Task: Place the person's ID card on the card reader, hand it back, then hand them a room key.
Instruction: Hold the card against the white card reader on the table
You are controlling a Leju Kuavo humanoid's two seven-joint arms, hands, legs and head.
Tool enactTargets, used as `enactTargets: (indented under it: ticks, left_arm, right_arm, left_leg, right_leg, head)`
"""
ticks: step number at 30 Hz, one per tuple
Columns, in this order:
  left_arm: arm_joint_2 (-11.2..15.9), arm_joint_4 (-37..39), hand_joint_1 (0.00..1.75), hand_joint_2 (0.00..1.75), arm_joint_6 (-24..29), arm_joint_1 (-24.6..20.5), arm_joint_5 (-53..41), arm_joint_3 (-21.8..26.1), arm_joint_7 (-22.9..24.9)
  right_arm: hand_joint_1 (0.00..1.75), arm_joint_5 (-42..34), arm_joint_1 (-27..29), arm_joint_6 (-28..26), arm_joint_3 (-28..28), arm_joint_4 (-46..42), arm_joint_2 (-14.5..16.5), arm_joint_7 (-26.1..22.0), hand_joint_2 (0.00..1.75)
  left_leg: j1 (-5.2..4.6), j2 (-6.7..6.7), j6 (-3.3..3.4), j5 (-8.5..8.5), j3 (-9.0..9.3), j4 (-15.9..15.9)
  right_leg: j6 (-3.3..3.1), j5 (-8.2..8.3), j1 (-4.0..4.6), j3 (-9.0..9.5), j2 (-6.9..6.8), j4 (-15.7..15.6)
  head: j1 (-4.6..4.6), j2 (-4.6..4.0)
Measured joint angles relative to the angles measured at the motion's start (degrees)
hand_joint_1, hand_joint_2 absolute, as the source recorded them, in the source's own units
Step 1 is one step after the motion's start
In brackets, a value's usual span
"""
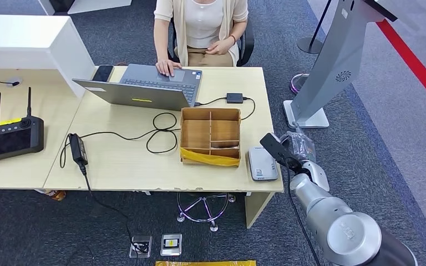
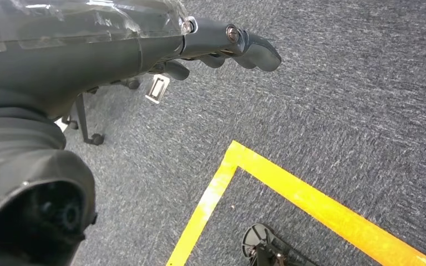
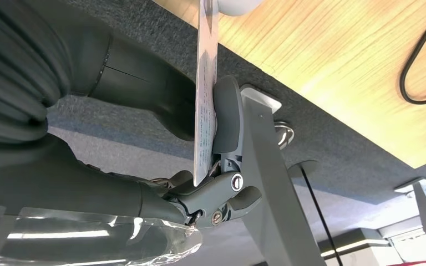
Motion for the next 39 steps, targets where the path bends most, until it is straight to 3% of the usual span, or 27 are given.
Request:
enactTargets:
  ticks: [10,39]
  left_arm:
    - [0.0,0.0,0.00,0.00,0.2,0.0,0.3,-0.5,0.2]
    - [0.0,0.0,0.00,0.00,1.0,0.0,1.8,-1.0,0.3]
  right_arm:
    - [1.75,0.0,-1.2,-1.3,-0.1,0.0,0.0,-3.2,1.75]
    - [1.75,0.0,1.2,-0.1,-0.2,0.0,0.1,-4.0,1.75]
  left_leg:
    - [0.00,0.00,0.00,0.00,0.00,0.0]
    - [0.00,0.00,0.00,0.00,0.01,0.0]
  right_leg:
    - [0.00,0.00,0.00,0.00,0.00,0.0]
    - [0.00,0.00,0.00,0.00,0.00,0.0]
  head:
    - [-0.01,0.00]
    - [0.00,0.00]
